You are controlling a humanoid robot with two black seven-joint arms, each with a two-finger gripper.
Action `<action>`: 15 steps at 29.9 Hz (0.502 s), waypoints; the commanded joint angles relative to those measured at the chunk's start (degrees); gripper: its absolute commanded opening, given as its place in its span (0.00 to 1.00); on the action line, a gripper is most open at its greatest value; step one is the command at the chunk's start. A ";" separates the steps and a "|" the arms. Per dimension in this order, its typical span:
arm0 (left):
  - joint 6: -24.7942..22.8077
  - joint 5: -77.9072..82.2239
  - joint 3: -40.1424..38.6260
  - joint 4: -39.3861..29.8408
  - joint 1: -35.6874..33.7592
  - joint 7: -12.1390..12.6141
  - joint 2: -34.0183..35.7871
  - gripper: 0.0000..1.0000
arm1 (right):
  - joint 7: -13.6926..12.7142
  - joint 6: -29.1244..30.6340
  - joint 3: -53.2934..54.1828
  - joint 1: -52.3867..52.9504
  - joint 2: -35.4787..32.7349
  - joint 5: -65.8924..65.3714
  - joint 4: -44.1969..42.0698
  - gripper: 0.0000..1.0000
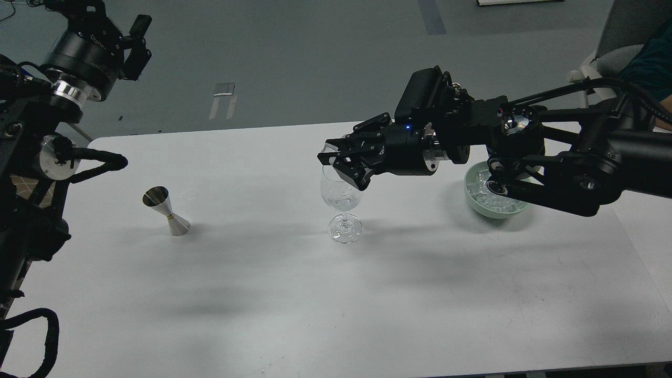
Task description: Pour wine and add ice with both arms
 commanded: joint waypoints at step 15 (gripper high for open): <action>0.03 -0.13 0.43 -0.93 0.07 0.03 0.04 0.98 | 0.97 7.95 -1.50 3.53 -0.11 1.96 0.48 0.00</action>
